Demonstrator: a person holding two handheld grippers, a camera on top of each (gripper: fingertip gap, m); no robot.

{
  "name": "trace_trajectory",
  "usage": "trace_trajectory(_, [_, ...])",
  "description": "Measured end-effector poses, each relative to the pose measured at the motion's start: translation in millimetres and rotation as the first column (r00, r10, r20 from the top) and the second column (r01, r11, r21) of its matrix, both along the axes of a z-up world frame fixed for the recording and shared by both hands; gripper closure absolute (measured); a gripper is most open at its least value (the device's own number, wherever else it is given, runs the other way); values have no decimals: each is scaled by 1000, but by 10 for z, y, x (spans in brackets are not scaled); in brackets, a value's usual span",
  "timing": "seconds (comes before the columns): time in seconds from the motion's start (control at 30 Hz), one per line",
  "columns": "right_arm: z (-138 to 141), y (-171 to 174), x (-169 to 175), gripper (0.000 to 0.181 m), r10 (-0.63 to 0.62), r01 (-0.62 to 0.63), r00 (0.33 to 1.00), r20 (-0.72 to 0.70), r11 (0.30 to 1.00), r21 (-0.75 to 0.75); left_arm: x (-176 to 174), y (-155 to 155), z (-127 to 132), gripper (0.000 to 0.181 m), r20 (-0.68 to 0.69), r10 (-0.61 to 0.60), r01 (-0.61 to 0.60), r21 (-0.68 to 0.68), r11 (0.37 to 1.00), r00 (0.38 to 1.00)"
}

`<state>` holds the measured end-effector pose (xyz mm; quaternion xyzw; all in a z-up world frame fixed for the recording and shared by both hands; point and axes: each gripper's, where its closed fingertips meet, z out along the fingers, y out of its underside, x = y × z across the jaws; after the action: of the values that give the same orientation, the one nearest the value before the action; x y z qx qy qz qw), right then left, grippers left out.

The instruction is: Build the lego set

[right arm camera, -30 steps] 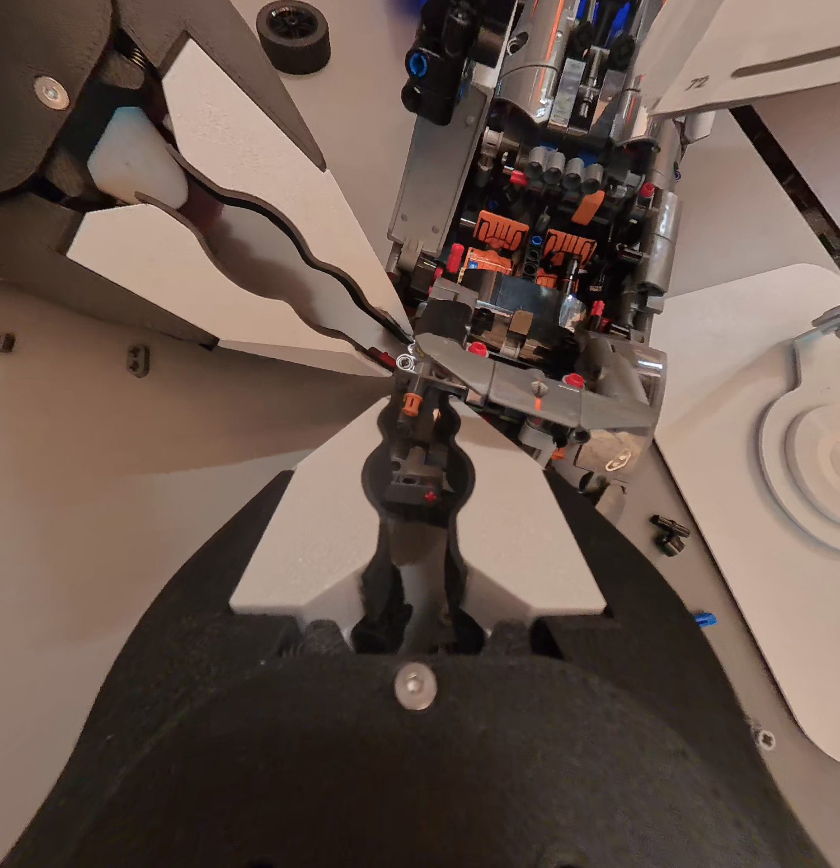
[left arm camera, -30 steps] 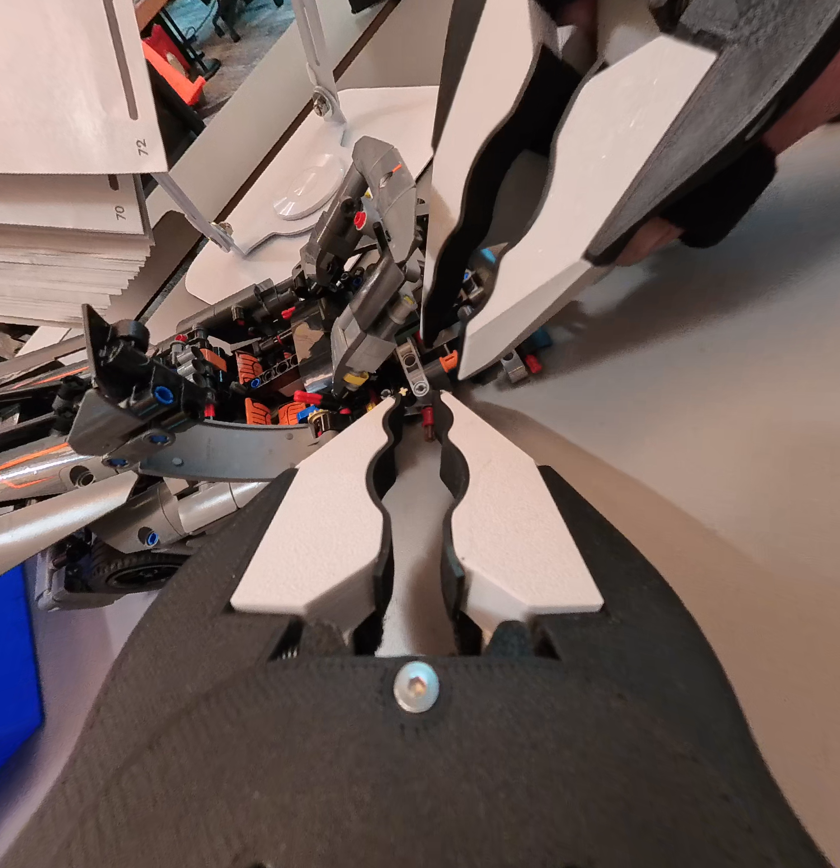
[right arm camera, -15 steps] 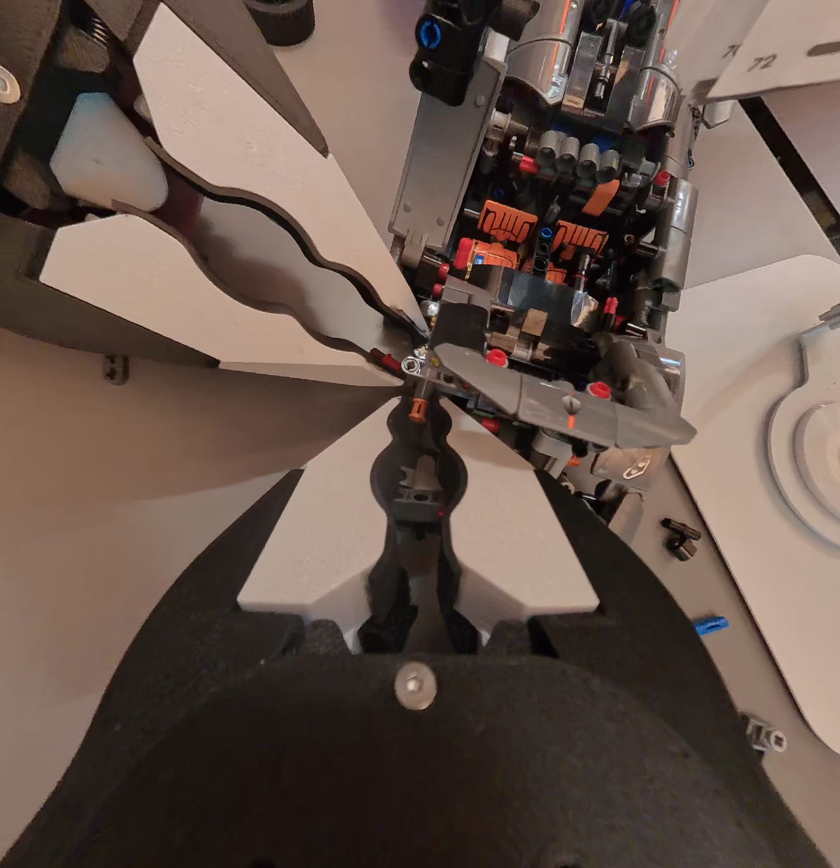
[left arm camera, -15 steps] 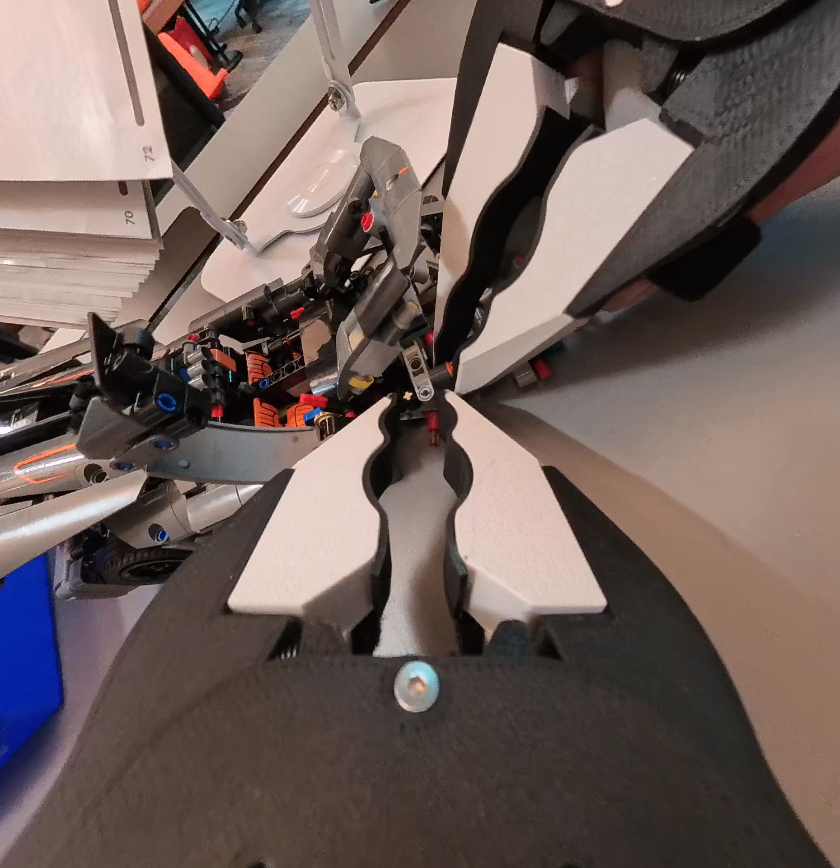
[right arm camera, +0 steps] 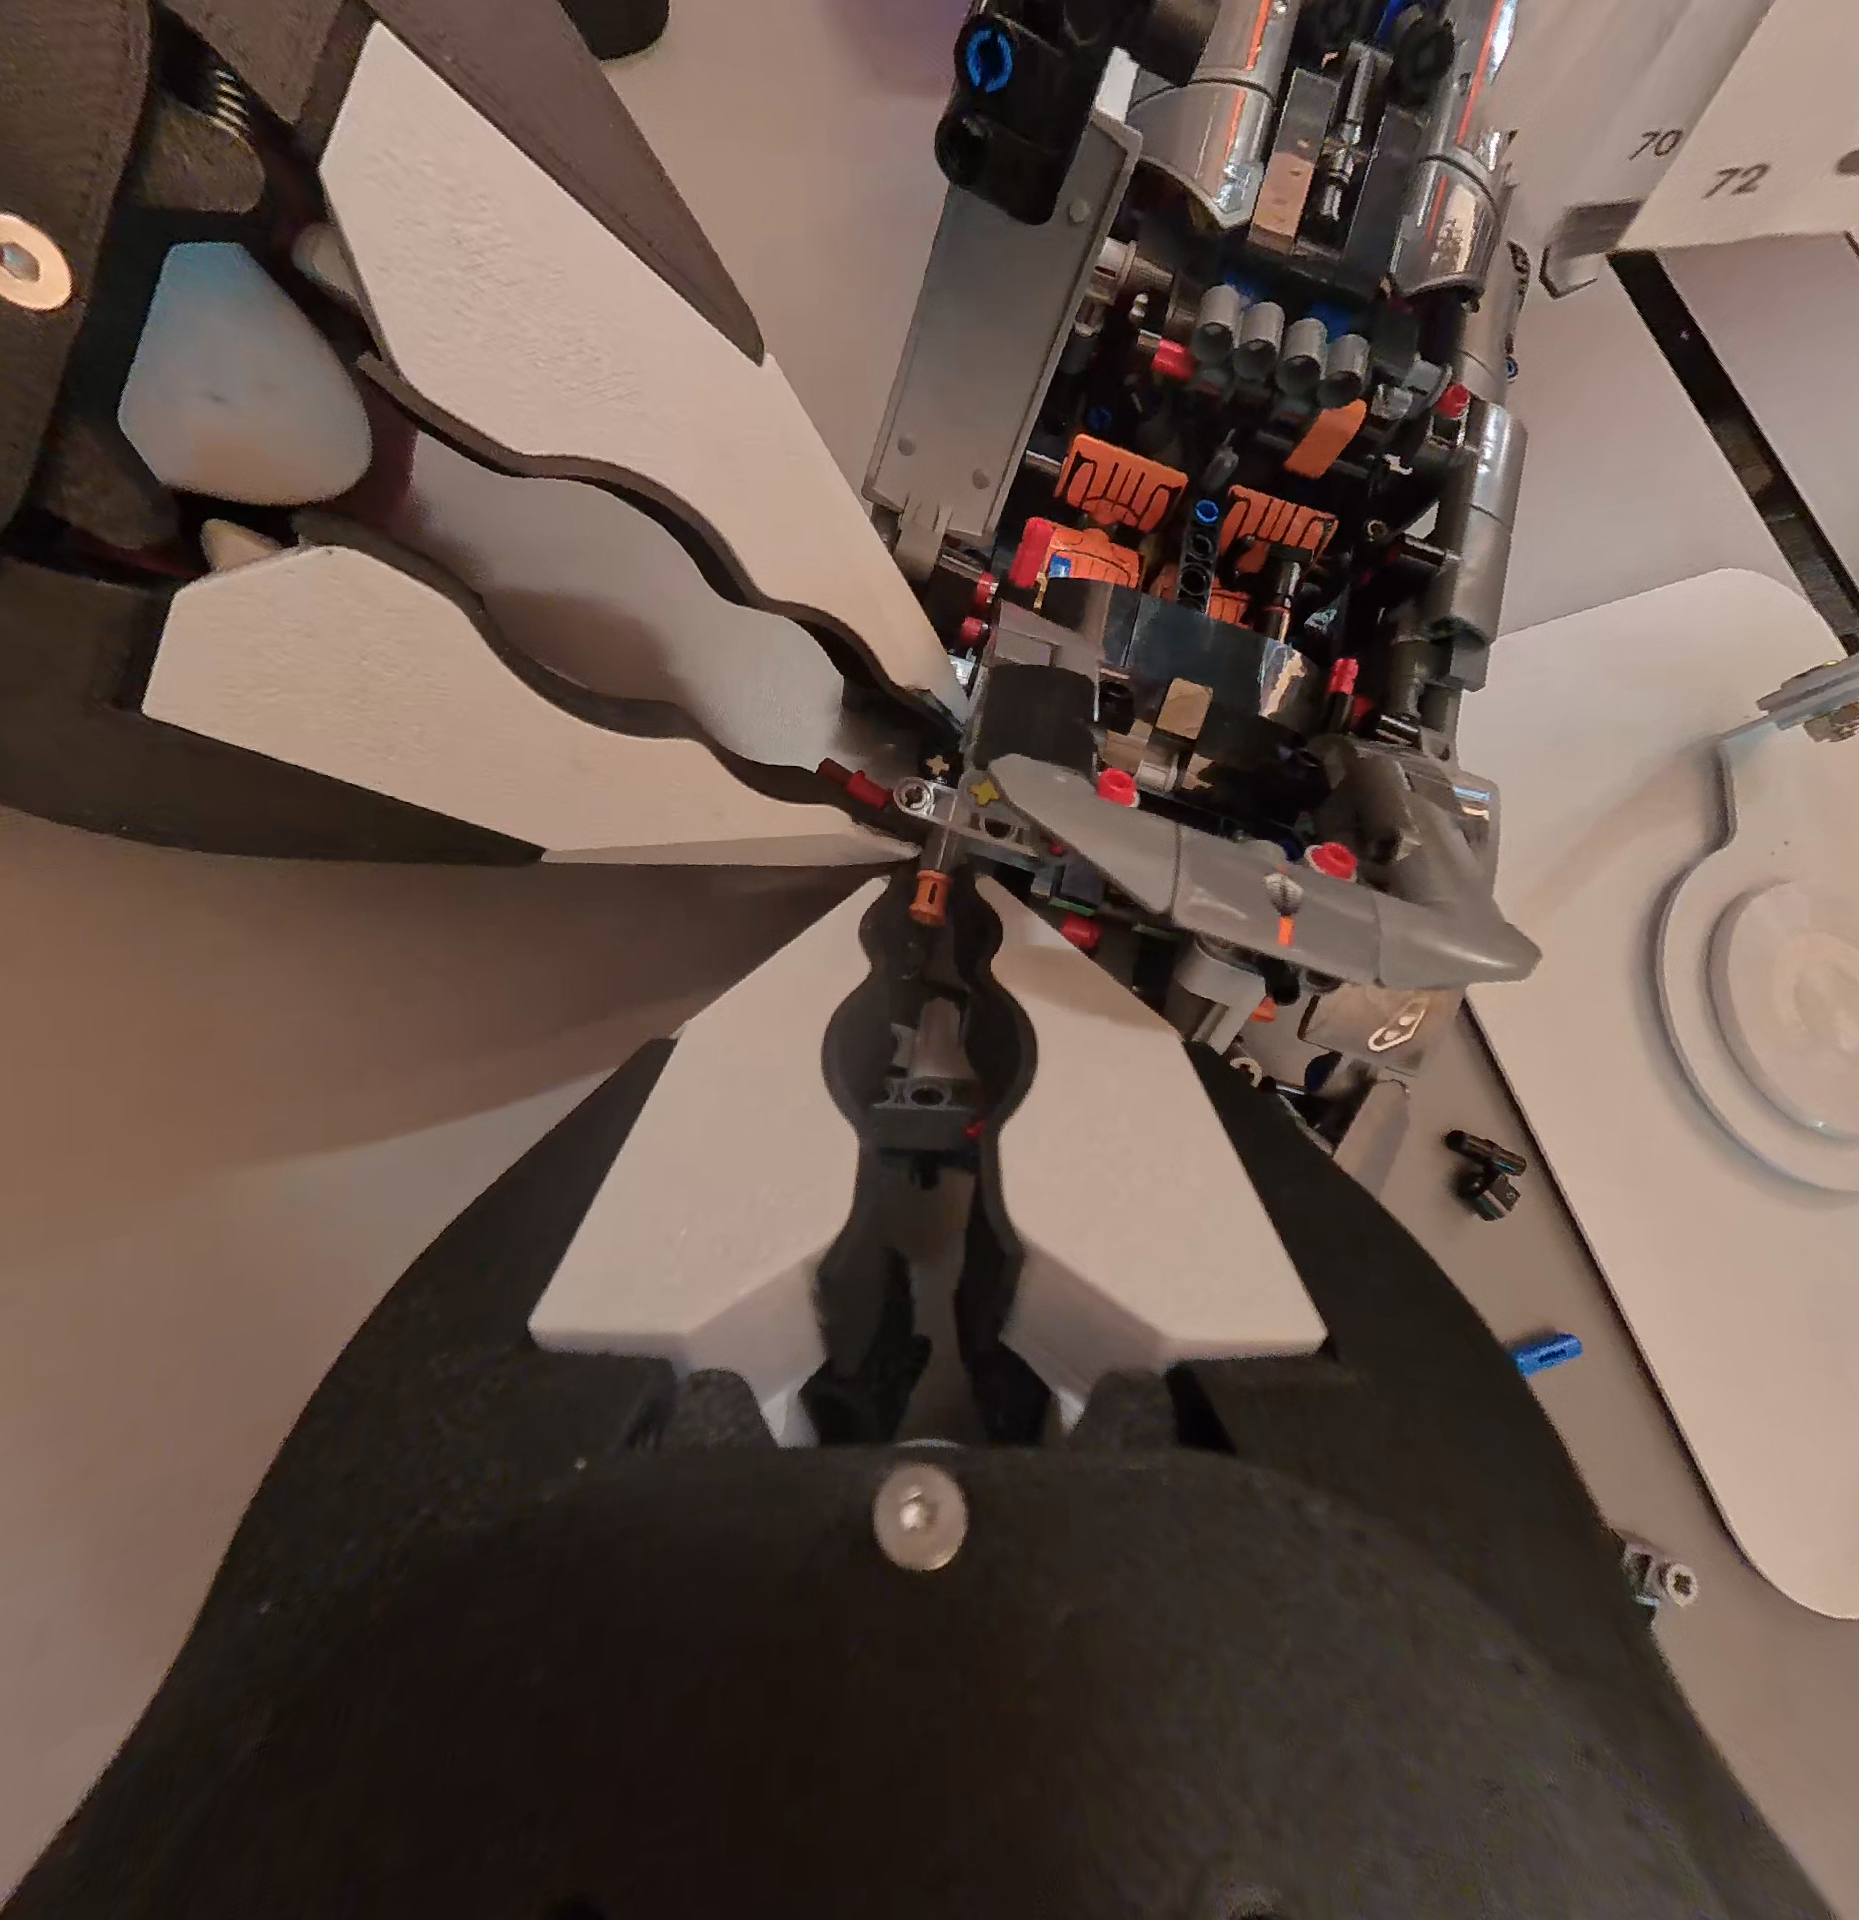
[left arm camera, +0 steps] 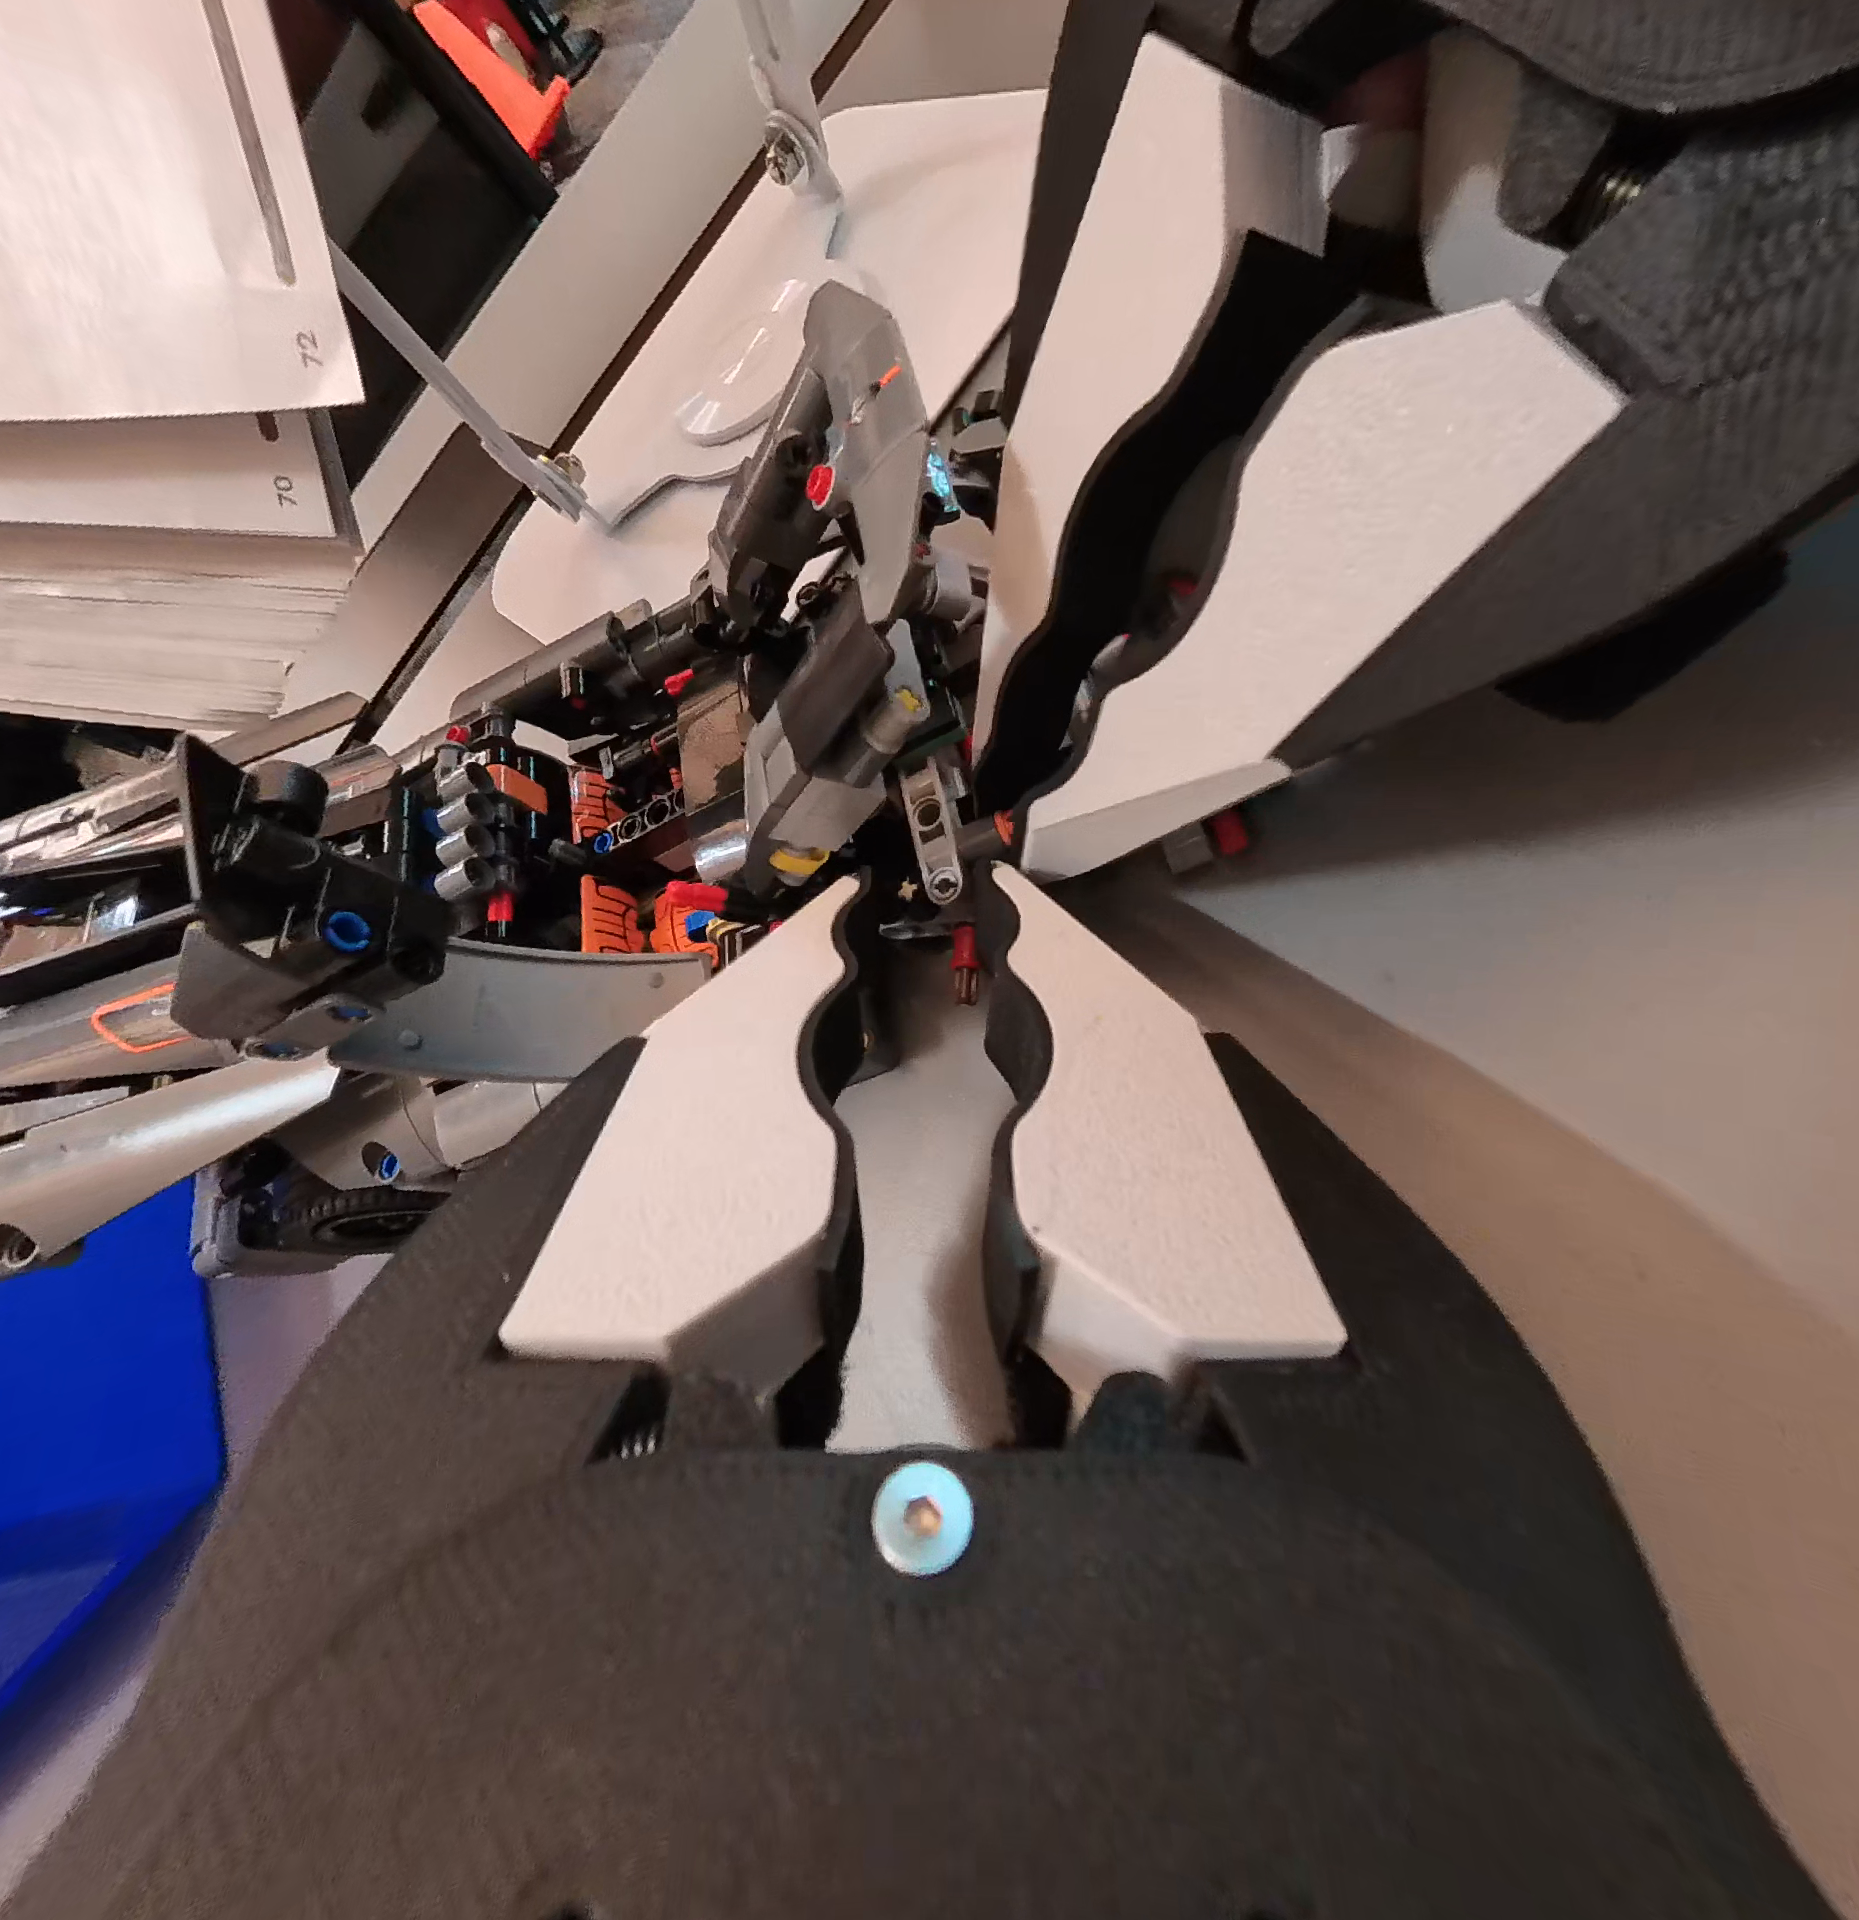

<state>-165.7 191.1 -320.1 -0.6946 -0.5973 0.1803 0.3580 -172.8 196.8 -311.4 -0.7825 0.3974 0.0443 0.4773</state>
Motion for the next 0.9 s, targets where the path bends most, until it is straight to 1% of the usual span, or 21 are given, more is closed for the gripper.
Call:
trace_trajectory(0.13, [-33, -11, 34, 177, -7, 7, 1000, -1, 1000, -8, -25, 7, -2, 167, 10, 8, -8, 0, 1000, 1000])
trace_trajectory(0.23, [-32, -17, 51, 177, -6, 6, 1000, 9, 1000, 3, 0, -7, 2, 168, -29, -7, 8, 26, 1000, 1000])
trace_trajectory(0.3, [-22, -6, 47, 177, -6, 6, 1000, -13, 1000, 2, 3, 0, 4, 168, -19, -11, 11, 24, 1000, 1000])
trace_trajectory(0.43, [-3, -6, 4, 178, -9, 7, 999, -47, 999, -38, -35, 16, 17, 167, 8, -5, 5, 23, 1000, 1000])
trace_trajectory(0.57, [26, -15, 7, 176, -14, 10, 998, -57, 998, -69, -27, 13, 13, 167, 3, -13, 13, 23, 1000, 1000])
trace_trajectory(0.7, [63, 5, -12, 174, -33, 19, 994, -107, 992, -122, -24, 15, 14, 167, 19, -18, 17, 17, 1000, 1000])
trace_trajectory(0.9, [56, 24, -46, 177, -49, 34, 993, -111, 990, -133, -41, 26, 20, 168, 25, -11, 10, 18, 1000, 1000])
